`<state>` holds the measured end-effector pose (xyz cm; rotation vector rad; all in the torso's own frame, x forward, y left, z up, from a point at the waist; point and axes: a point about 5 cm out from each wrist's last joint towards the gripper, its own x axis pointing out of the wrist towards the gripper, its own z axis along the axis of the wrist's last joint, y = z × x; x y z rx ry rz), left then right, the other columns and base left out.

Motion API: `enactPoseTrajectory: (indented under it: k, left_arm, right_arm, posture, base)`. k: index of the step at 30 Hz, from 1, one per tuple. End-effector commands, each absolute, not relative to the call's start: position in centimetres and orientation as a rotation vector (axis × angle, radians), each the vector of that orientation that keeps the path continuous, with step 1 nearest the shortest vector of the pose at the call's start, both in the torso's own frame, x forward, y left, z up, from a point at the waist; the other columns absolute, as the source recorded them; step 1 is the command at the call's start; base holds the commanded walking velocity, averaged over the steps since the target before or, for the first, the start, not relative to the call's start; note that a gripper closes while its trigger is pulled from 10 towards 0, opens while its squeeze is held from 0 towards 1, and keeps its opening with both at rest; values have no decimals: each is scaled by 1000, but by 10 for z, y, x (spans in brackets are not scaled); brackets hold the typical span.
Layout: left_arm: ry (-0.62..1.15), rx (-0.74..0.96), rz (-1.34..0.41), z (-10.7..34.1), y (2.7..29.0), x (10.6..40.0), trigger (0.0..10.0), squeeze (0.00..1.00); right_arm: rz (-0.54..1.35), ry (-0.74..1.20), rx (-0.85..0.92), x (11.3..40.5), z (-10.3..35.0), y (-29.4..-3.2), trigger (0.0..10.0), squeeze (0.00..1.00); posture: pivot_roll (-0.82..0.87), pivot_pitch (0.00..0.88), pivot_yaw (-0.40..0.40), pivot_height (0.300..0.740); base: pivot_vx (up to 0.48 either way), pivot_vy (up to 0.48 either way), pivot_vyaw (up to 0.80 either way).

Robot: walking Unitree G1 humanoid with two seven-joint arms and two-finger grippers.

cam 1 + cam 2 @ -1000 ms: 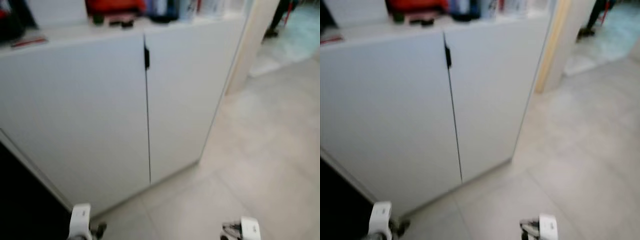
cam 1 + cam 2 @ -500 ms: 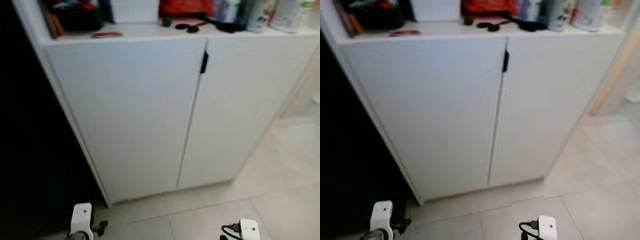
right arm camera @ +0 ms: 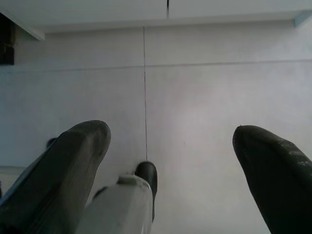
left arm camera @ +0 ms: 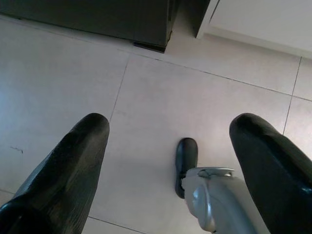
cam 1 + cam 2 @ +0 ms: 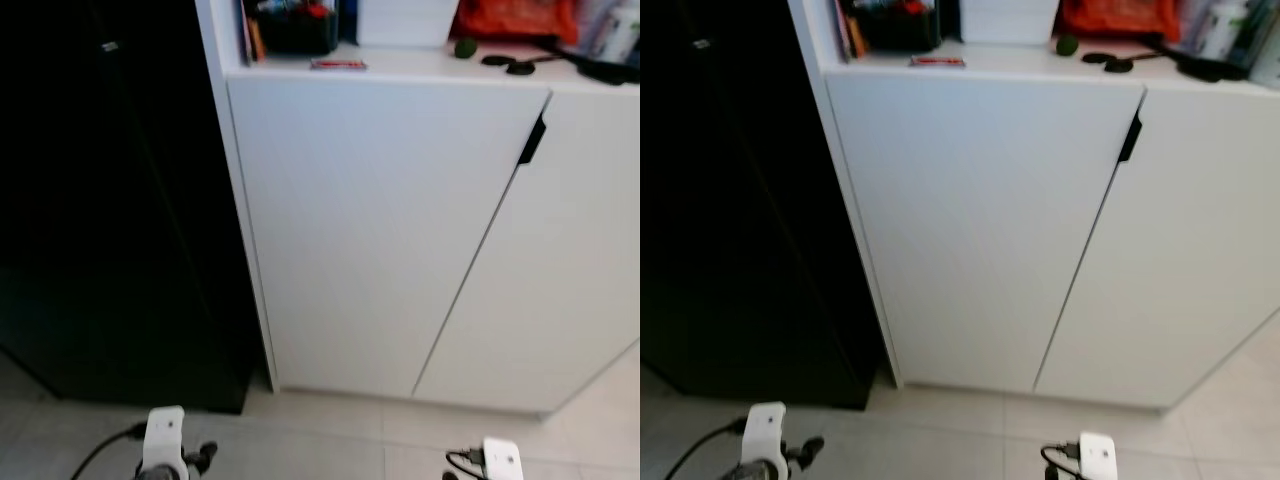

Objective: Restocking fridge

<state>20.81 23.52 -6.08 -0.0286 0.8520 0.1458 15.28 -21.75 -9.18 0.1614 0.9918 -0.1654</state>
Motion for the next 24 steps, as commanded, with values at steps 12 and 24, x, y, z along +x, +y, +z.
enactPoseTrajectory:
  k: [12,24]
  left_arm:
    - [882,-28,147,-63,238,203,10000,0]
    - [883,-17,129,-63,239,203,10000,0]
  right_arm:
    - [-189,988,192,152,-92,-216,10000,0]
    - [-158,1006,158,152,-93,-216,10000,0]
  posture:
    - [16,0,-36,740]
    - [8,0,-36,740]
  base:
    - [0,372,0]
    - [0,480,0]
